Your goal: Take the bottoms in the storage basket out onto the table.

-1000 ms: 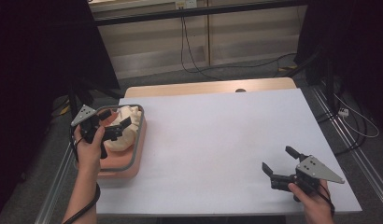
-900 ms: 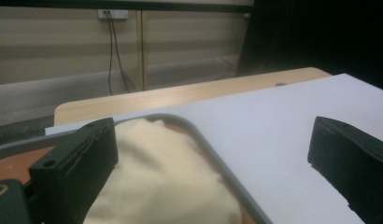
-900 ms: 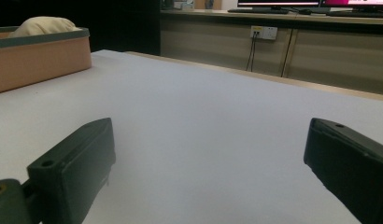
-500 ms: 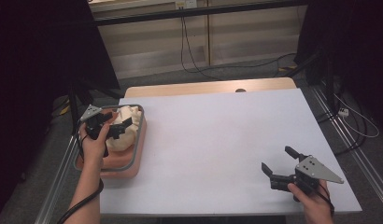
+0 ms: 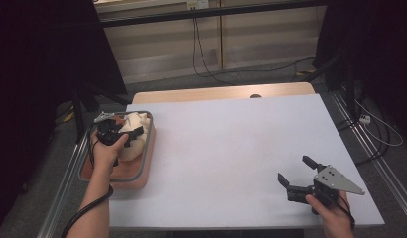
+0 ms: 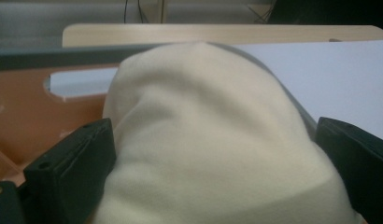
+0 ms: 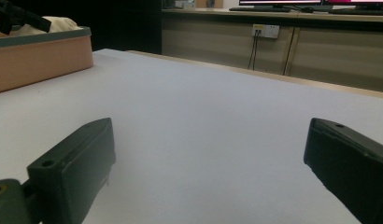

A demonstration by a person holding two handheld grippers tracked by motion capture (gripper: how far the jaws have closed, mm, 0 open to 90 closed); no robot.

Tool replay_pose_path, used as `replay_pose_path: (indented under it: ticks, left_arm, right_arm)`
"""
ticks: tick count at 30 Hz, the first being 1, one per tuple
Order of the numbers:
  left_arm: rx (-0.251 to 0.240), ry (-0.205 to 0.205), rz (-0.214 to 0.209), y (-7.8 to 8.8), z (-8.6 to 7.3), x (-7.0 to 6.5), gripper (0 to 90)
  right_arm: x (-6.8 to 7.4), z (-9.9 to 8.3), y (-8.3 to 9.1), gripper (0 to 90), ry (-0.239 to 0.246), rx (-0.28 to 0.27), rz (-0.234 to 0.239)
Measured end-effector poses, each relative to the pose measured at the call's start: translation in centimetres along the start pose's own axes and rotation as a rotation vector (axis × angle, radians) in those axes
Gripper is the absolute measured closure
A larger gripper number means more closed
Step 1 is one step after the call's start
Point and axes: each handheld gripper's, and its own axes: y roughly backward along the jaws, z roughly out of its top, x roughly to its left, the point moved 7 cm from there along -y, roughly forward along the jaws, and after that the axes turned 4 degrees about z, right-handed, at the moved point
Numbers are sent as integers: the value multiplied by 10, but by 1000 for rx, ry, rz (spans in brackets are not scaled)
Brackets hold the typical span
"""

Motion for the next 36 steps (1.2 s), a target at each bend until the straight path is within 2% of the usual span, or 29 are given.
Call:
replay_pose_path:
  ticks: [5,7,10,14,20,24,28,30,31,36]
  left_arm:
    - [50,-16,24,-8,-6,1,0]
    - [71,-7,39,-12,-11,2,0]
    - [123,-32,68,-17,-18,4,0]
    - [154,-61,78,-20,-20,4,0]
    - [217,-56,97,-24,-33,9,0]
    - [236,-45,104,-27,-36,9,0]
    - [284,-41,111,-27,-42,10,0]
    - [309,-17,117,-28,-46,11,0]
    - [313,-40,123,-28,-46,12,0]
    - [324,-57,135,-29,-47,10,0]
  right_arm:
    - [1,0,0,19,-1,0,2]
    - [1,0,0,19,0,0,1]
    - [1,1,1,19,-2,-1,5]
    - [3,1,1,19,1,-1,15]
    - [3,1,0,20,3,0,13]
    - [4,1,1,21,4,1,16]
    - [4,1,0,21,7,1,19]
    - [4,0,0,21,0,0,25]
    - [4,0,0,21,1,0,26]
    - [3,0,1,21,3,0,23]
